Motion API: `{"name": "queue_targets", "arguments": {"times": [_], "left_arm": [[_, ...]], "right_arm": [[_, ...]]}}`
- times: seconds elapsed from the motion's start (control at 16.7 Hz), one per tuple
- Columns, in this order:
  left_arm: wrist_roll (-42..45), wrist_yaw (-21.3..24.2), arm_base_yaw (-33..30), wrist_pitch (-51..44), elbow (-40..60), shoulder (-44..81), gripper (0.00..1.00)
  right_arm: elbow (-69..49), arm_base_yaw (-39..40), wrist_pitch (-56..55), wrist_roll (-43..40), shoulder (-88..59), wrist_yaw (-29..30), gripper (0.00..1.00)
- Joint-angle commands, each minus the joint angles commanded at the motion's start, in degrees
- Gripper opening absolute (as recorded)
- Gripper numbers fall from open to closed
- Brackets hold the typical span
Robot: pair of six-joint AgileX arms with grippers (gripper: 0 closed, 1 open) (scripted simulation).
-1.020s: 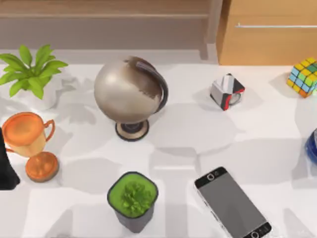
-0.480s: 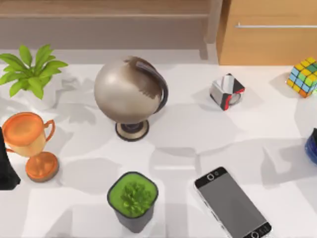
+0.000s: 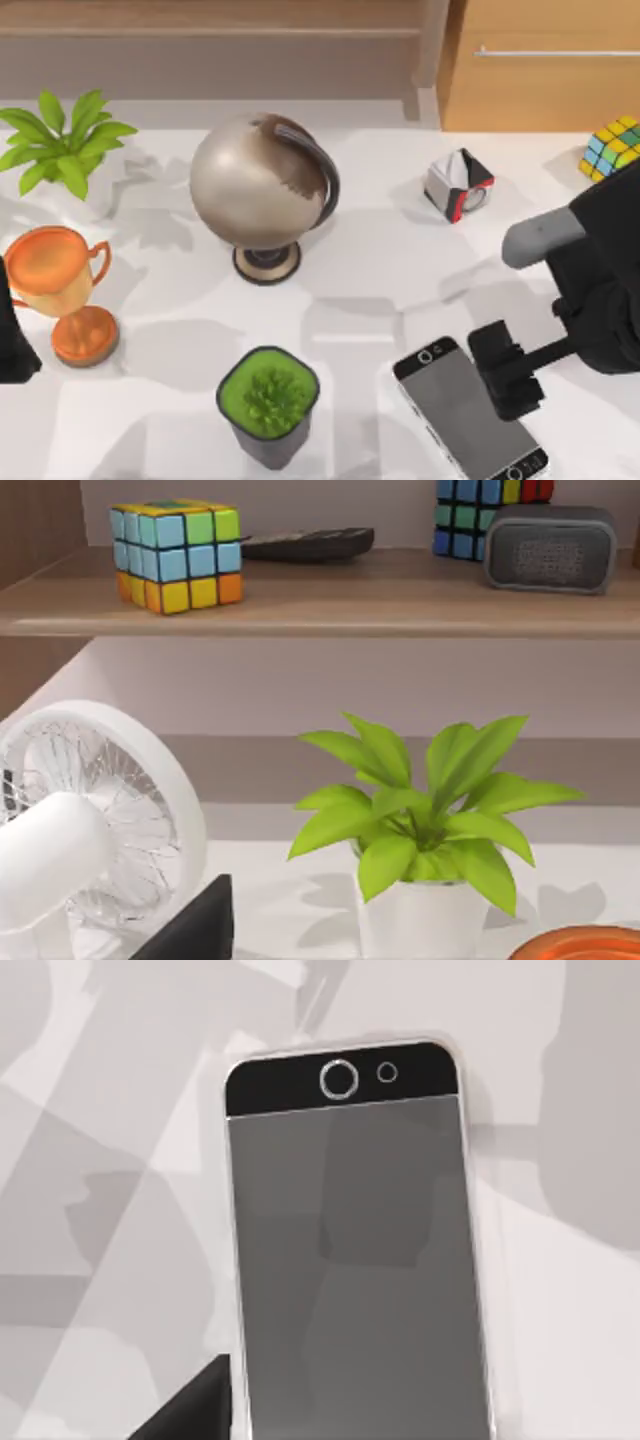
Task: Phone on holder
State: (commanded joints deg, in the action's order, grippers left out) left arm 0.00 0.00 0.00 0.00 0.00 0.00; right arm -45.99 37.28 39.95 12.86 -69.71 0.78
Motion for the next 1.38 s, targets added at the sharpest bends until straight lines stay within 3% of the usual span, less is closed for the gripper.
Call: {"name": "queue_targets", "arguments": {"times": [0.36,0.66,1.02,1.38], "left_arm": [[0.0,0.0,0.0,0.0,0.0,0.0,1.00],[0.0,0.0,0.0,0.0,0.0,0.0,1.00],[0.0,0.0,0.0,0.0,0.0,0.0,1.00],[0.0,0.0,0.0,0.0,0.0,0.0,1.00]], "right_arm": [[-16.0,4.3,13.8,-0.4,-23.8,-0.5,1.00],[-20.6,4.4,17.3,-1.2,-29.6,-0.8,1.00],[-19.0,4.3,14.9,-1.2,-30.7,-0.8,1.00],[-12.0,4.5,0.8,-1.0,-37.1,-0.7,1.00]]}}
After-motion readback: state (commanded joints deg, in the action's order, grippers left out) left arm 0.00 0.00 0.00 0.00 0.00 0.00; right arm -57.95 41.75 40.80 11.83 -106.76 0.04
